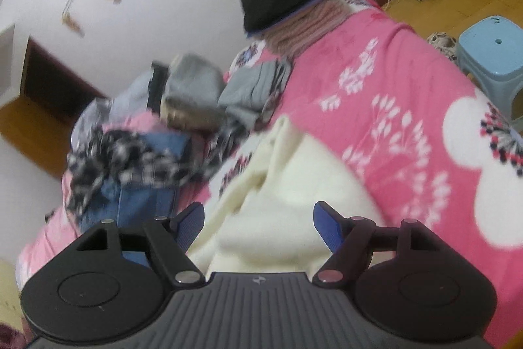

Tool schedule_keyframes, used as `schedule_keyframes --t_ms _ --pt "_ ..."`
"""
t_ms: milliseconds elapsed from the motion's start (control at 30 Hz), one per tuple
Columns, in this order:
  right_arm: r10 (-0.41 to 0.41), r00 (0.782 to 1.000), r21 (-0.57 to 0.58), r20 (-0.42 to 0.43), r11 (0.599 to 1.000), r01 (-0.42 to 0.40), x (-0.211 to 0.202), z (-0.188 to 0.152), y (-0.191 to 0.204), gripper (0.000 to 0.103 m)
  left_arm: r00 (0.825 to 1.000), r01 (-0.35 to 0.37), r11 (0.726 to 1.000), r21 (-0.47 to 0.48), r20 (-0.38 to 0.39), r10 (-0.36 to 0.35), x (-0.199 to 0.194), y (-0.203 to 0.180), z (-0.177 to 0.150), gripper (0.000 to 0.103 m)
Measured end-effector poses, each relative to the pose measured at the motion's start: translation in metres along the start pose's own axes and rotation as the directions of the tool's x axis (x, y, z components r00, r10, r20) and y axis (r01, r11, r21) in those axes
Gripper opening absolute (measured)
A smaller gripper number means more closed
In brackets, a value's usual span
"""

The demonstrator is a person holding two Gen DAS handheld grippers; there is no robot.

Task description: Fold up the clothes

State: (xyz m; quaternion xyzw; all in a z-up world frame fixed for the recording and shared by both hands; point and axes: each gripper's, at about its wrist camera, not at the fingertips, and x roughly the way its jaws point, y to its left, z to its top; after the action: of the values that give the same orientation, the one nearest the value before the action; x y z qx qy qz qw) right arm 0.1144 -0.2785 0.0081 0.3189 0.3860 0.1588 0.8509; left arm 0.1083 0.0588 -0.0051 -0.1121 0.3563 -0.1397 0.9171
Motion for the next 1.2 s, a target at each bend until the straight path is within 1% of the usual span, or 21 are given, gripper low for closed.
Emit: schedule_keyframes --t_ms 67,167,300,367,467,567,667,733,900,933,1000,1033,1133,1200 --pt "-0.014 1.0 -0.026 -0.002 1.0 0.014 -0.011 -0.009 0.011 0.077 1.0 0.007 1.0 0.021 0.002 -0.007 -0.006 -0.002 0.0 0.096" --pt "-0.032 0.999 -0.052 0.022 0.998 0.033 -0.029 -0.022 0.031 0.077 1.0 0.016 0.999 0.038 0.005 -0.017 -0.013 -0.006 -0.002 0.096" --pt "-0.124 0.992 -0.118 0.022 0.985 0.126 -0.041 -0.036 0.059 0.077 0.999 0.035 0.998 0.043 -0.005 -0.035 -0.019 -0.007 -0.004 0.096" --pt "-0.149 0.988 -0.146 0.031 0.978 0.152 -0.047 -0.039 0.071 0.077 0.999 0.037 0.998 0.058 -0.008 -0.036 -0.023 -0.008 -0.005 0.096" --pt "-0.182 0.982 -0.149 0.057 0.971 0.188 -0.055 -0.037 0.083 0.077 0.999 0.044 0.995 0.088 -0.018 -0.043 -0.028 -0.01 -0.007 0.096" --pt "-0.186 0.978 -0.149 0.093 0.969 0.198 -0.058 -0.035 0.09 0.077 0.998 0.06 0.988 0.144 -0.033 -0.056 -0.032 -0.013 -0.013 0.096" --pt "-0.196 0.976 -0.165 0.094 0.964 0.209 -0.047 -0.034 0.09 0.077 0.997 0.072 0.978 0.194 -0.045 -0.064 -0.035 -0.014 -0.02 0.096" --pt "-0.202 0.976 -0.189 0.077 0.958 0.213 -0.03 -0.031 0.088 0.077 0.997 0.071 0.975 0.213 -0.051 -0.061 -0.034 -0.011 -0.024 0.096" --pt "-0.208 0.978 -0.261 0.031 0.943 0.209 0.015 -0.025 0.083 0.077 0.998 0.042 0.974 0.222 -0.055 -0.031 -0.019 0.001 -0.022 0.094" --pt "-0.215 0.976 -0.283 0.025 0.935 0.213 0.024 -0.025 0.083 0.077 0.999 0.031 0.976 0.216 -0.049 -0.021 -0.015 0.005 -0.02 0.093" --pt "-0.225 0.974 -0.346 0.016 0.913 0.217 0.041 -0.028 0.082 0.076 0.999 0.001 0.98 0.197 -0.037 0.006 -0.007 0.013 -0.014 0.087" --pt "-0.231 0.973 -0.378 0.012 0.9 0.218 0.049 -0.03 0.082 0.076 0.999 -0.016 0.983 0.185 -0.032 0.023 -0.003 0.018 -0.01 0.082" --pt "-0.232 0.973 -0.434 0.016 0.875 0.215 0.067 -0.029 0.079 0.076 0.997 -0.069 0.986 0.149 -0.017 0.072 0.01 0.032 0.002 0.079" --pt "-0.227 0.974 -0.471 0.017 0.857 0.208 0.08 -0.027 0.078 0.076 0.994 -0.106 0.983 0.15 -0.011 0.109 0.021 0.039 0.01 0.076"
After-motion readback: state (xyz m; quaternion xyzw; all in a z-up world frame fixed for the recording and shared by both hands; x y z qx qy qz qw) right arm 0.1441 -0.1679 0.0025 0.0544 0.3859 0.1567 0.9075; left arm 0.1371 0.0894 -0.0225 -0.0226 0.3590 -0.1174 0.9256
